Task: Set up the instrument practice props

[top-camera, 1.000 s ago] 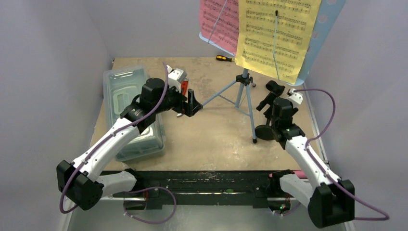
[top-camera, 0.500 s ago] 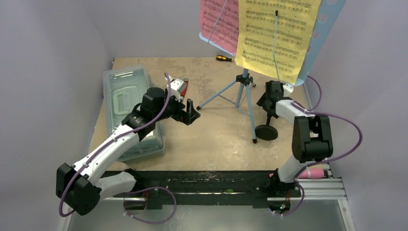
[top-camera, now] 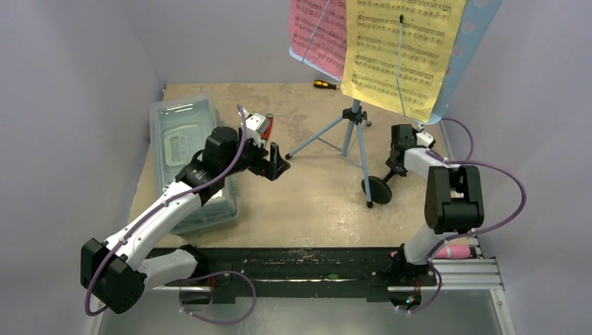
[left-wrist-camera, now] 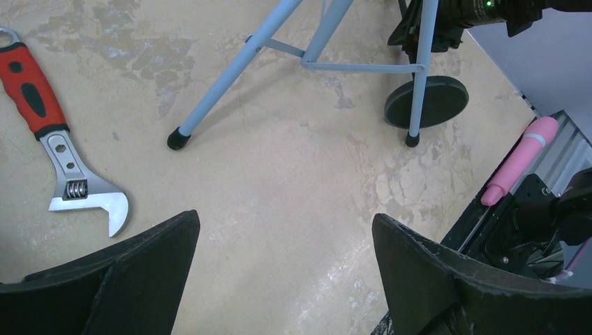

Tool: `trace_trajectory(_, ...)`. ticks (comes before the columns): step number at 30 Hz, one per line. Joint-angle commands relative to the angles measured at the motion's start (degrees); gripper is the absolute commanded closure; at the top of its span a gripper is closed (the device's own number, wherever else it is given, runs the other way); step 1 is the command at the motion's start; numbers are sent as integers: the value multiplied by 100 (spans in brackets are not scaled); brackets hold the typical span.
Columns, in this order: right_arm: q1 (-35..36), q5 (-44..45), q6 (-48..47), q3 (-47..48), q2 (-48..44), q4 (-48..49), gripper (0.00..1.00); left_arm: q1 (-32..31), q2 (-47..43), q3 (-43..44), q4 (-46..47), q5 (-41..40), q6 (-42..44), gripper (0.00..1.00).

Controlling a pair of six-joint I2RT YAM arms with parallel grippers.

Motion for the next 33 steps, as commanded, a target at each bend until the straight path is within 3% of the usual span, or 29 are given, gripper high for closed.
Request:
trace_trajectory(1,-25,409,45,-286,-630,-263,97,13,-18,-24,166,1,76,6)
trace_trajectory(10,-32,2253,76,-134,-2100,-1400,100,17,39,-22,188,56,28,7)
trace_trajectory(13,-25,2242,59,32,-2391,-1565,100,10,82,-37,189,73,14,7)
trace_trajectory(17,-25,1321,-307,166,-2888,-1865,100,11,65,-40,165,6,41,7)
trace_trajectory(21,-25,360,-825,-205,-4224,-1845,100,9,24,-44,145,-107,69,7)
trace_trajectory(27,-28,-2106,-1220,-329,-6092,-2112,100,9,7,-44,143,-43,38,7)
trace_trajectory(33,-25,-3613,-1119,-29,-6991,-2933,100,11,81,-28,253,196,-148,7)
